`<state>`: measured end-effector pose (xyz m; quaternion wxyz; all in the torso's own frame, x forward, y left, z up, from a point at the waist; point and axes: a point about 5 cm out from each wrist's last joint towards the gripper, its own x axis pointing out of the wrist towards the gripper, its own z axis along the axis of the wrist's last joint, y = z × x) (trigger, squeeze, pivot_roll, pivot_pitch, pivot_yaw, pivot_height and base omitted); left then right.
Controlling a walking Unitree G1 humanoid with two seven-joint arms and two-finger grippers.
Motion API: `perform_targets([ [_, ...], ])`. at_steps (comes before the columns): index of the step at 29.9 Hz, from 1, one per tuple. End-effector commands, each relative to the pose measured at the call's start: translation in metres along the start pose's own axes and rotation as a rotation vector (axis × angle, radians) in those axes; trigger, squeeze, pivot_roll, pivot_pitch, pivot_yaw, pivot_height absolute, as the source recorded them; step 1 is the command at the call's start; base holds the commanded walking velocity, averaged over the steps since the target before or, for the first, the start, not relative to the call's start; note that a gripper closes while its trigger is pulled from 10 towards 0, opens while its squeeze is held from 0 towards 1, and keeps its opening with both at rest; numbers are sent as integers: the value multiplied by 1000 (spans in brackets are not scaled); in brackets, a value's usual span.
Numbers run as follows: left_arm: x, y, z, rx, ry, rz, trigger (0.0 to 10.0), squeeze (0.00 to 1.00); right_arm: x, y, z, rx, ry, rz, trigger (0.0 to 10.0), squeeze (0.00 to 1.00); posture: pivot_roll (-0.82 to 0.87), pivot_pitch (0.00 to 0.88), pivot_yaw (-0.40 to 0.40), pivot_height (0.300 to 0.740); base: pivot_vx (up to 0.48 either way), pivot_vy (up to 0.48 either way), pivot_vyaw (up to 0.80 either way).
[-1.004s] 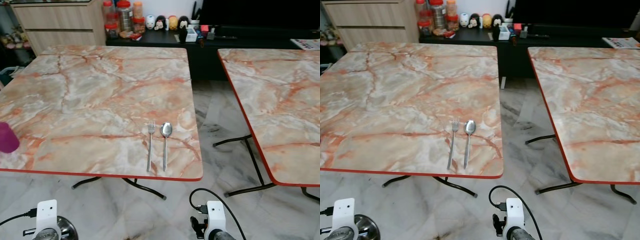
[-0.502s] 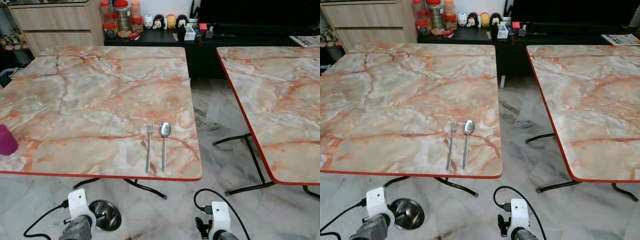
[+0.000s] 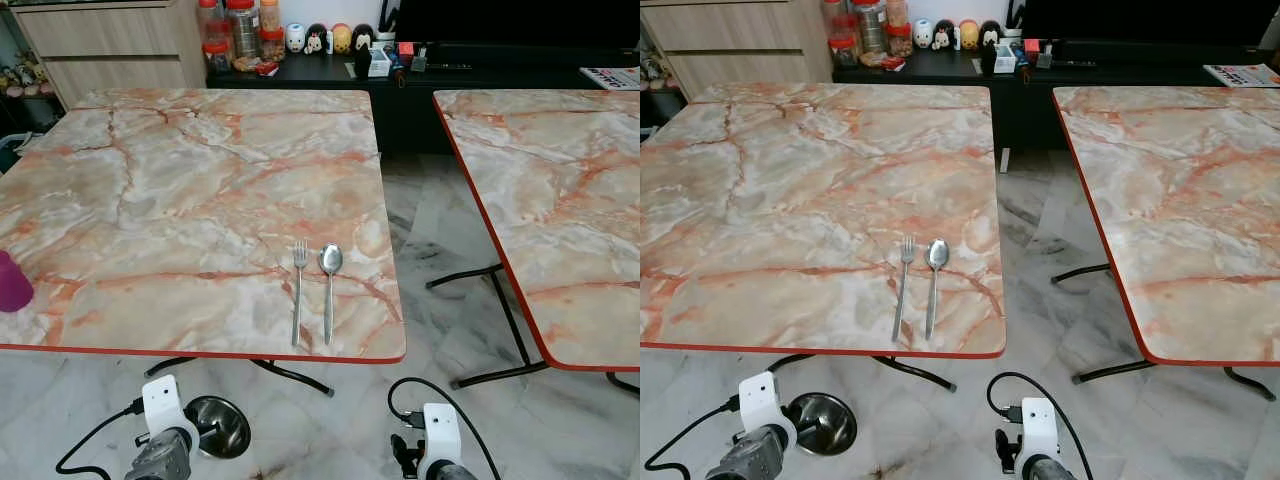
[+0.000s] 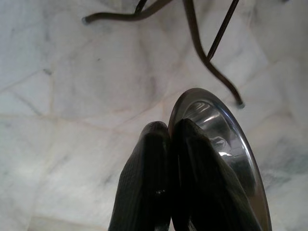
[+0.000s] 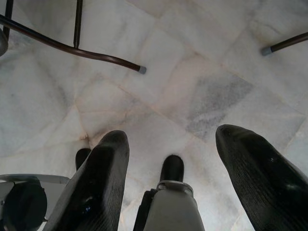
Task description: Setting the table
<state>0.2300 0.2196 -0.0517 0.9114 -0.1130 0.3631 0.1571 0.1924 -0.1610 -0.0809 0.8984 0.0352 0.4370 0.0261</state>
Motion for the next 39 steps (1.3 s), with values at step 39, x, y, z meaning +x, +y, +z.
perform_targets([
  [39, -6, 27, -14, 105, 25, 116, 10000, 0, -1, -5, -5, 18, 27, -24, 10000, 0, 49, 135, -9, 740, 0, -305, 0],
])
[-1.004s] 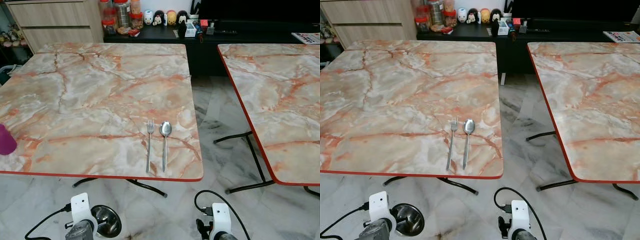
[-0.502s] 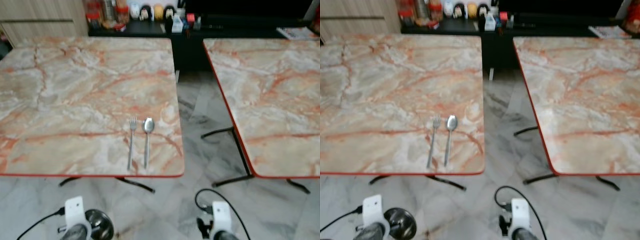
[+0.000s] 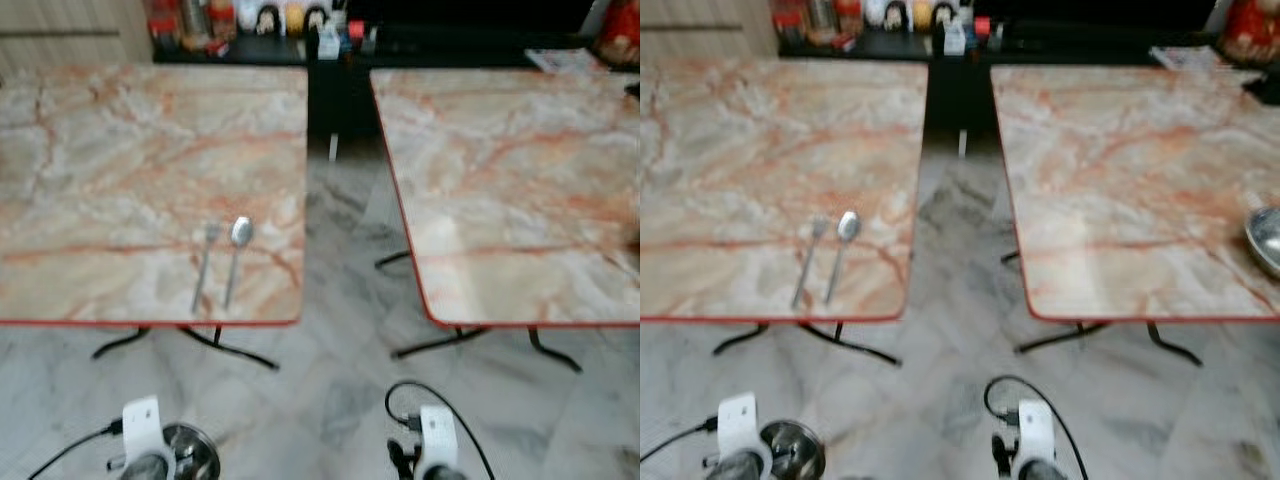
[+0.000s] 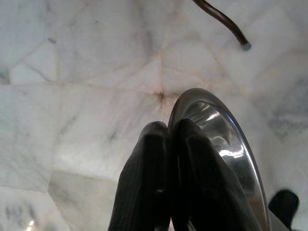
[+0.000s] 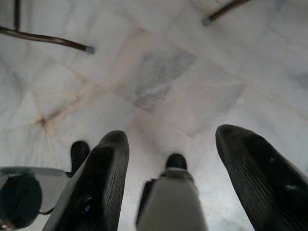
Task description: Setting the table
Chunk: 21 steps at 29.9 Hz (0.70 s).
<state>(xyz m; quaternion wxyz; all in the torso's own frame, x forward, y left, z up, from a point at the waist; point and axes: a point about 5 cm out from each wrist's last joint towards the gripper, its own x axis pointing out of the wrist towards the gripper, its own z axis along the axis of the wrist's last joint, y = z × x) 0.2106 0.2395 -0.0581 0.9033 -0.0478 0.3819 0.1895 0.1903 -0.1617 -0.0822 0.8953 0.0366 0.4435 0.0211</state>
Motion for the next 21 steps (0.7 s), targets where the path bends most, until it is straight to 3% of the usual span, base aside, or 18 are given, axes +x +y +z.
perform_targets([
  [1, -1, 1, -4, 6, 12, 2, 10000, 0, -1, -5, -3, 6, 11, -18, 10000, 0, 48, 132, -8, 740, 0, -386, 0],
  [6, 0, 1, -3, 17, 12, -4, 10000, 0, -1, -7, 1, -19, -8, -29, 10000, 0, 44, 125, -6, 740, 0, -373, 0],
  [10, -1, -2, -4, 31, 14, -15, 10000, 0, -1, -8, 0, -14, -3, -30, 10000, 0, 42, 113, -8, 740, 0, -352, 475],
  [21, -1, -4, -7, 52, 21, -29, 10000, 0, -1, -10, 2, -34, -7, -37, 10000, 0, 38, 77, -12, 740, 0, -354, 0],
])
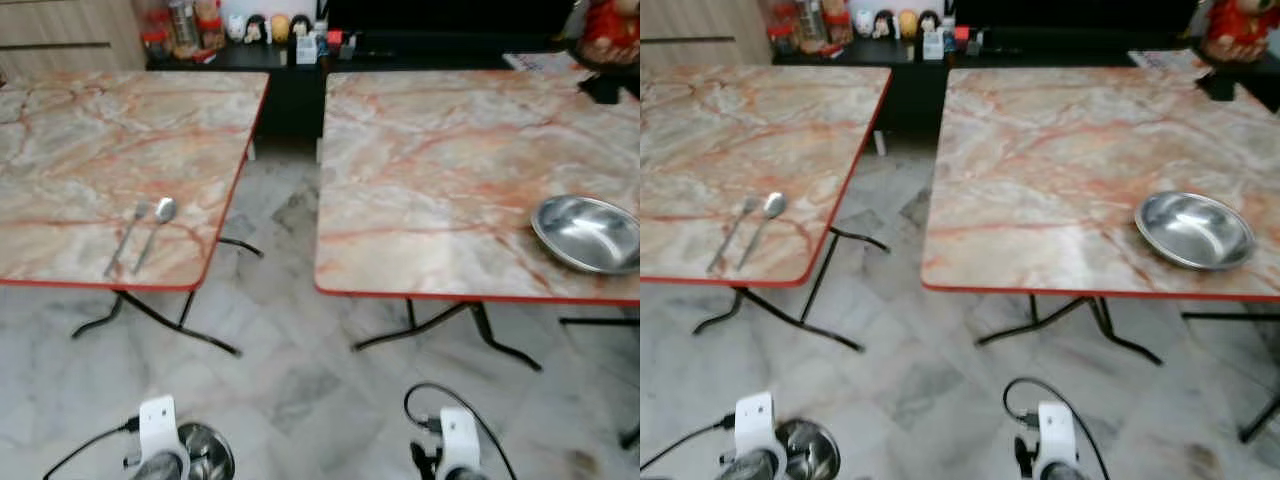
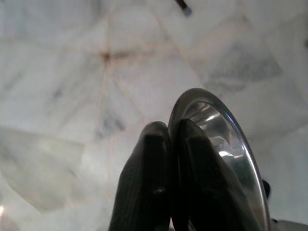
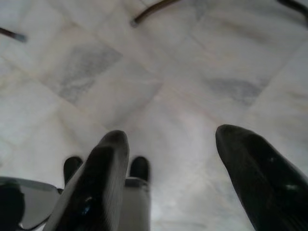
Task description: Setting the table
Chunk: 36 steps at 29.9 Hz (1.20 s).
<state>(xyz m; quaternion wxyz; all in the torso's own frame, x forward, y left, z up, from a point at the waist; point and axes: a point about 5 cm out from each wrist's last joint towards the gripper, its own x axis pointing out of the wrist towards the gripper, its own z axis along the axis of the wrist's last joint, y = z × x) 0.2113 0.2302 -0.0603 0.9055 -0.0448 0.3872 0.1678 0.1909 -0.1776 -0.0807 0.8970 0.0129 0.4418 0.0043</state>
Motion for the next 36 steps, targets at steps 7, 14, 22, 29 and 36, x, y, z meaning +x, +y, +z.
perform_targets([
  [7, -1, 5, -5, 31, 14, 6, 10000, 0, 1, 4, 3, -18, -23, 8, 10000, 0, 33, 65, -14, 740, 0, -356, 257],
  [14, -1, 5, -4, 34, 13, 2, 10000, 0, 1, 3, 4, 20, -25, 4, 10000, 0, 21, 77, -10, 740, 0, -354, 0],
  [22, -1, 1, -5, 39, 14, -14, 10000, 0, 0, 0, 1, 18, -15, 0, 10000, 0, 21, 88, -16, 740, 0, -354, 0],
  [29, -1, 0, -7, 48, 22, -21, 10000, 0, 0, 0, 1, 28, -18, -4, 10000, 0, 18, 93, -17, 740, 0, -352, 0],
  [36, -1, 0, -7, 68, 19, -23, 10000, 0, 0, -1, 1, 34, -21, -5, 10000, 0, 17, 101, -16, 740, 0, -300, 0],
])
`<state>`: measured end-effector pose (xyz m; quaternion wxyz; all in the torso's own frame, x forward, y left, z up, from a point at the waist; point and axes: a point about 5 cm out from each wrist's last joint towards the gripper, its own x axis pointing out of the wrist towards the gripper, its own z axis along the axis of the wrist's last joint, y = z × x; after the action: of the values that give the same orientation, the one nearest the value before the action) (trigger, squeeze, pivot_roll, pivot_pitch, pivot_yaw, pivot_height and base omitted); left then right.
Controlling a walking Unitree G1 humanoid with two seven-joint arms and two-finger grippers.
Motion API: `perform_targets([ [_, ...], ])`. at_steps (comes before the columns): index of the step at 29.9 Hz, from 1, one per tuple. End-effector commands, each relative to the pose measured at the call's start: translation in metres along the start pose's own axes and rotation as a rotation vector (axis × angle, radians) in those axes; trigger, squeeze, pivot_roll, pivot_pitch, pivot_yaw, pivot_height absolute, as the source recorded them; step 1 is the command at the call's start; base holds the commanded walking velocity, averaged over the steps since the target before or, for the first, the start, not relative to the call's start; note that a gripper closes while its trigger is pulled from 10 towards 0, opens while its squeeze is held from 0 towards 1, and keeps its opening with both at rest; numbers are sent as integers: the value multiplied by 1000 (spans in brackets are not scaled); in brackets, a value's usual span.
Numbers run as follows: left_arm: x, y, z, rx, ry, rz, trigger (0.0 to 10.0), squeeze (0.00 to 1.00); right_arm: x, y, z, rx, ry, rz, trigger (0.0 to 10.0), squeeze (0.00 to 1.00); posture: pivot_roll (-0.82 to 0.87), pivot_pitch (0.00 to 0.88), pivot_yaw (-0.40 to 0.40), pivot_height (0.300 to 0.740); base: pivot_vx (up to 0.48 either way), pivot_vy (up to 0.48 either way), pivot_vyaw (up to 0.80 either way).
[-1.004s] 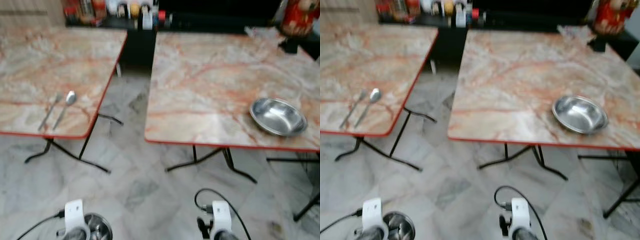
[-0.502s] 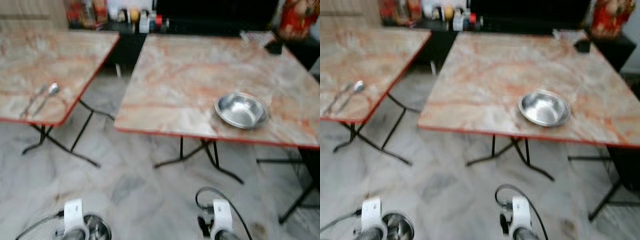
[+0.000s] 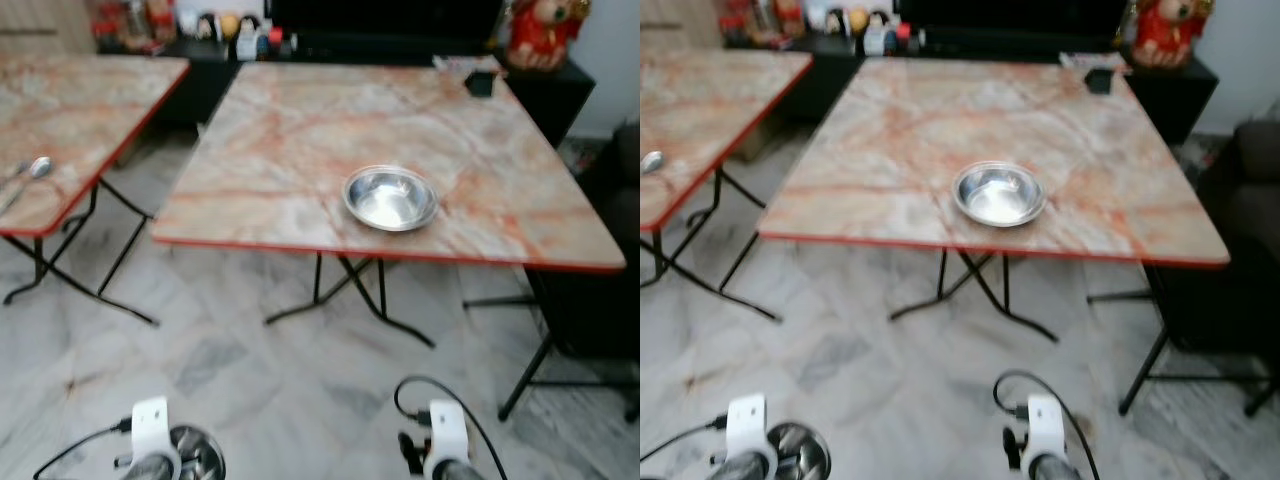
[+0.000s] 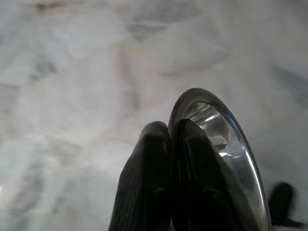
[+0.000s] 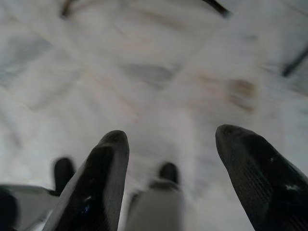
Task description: Setting the table
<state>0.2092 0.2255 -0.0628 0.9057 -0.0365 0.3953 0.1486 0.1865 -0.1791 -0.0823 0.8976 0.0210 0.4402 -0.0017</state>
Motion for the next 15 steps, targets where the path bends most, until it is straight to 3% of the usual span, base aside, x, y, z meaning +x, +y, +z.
perform_targets([
  [1, -1, 4, -2, 49, 4, 6, 10000, 0, 1, 1, 6, 15, -17, -2, 10000, 0, 19, 103, -16, 740, 0, 0, 0],
  [10, -2, 4, -8, 74, 19, -10, 10000, 0, 1, 3, 4, 21, -16, 4, 10000, 0, 19, 109, -20, 740, 0, 0, 0],
  [15, -2, 3, -9, 57, 17, -13, 10000, 0, 1, 2, 4, 18, -14, 4, 10000, 0, 24, 112, -24, 740, 348, 0, 0],
])
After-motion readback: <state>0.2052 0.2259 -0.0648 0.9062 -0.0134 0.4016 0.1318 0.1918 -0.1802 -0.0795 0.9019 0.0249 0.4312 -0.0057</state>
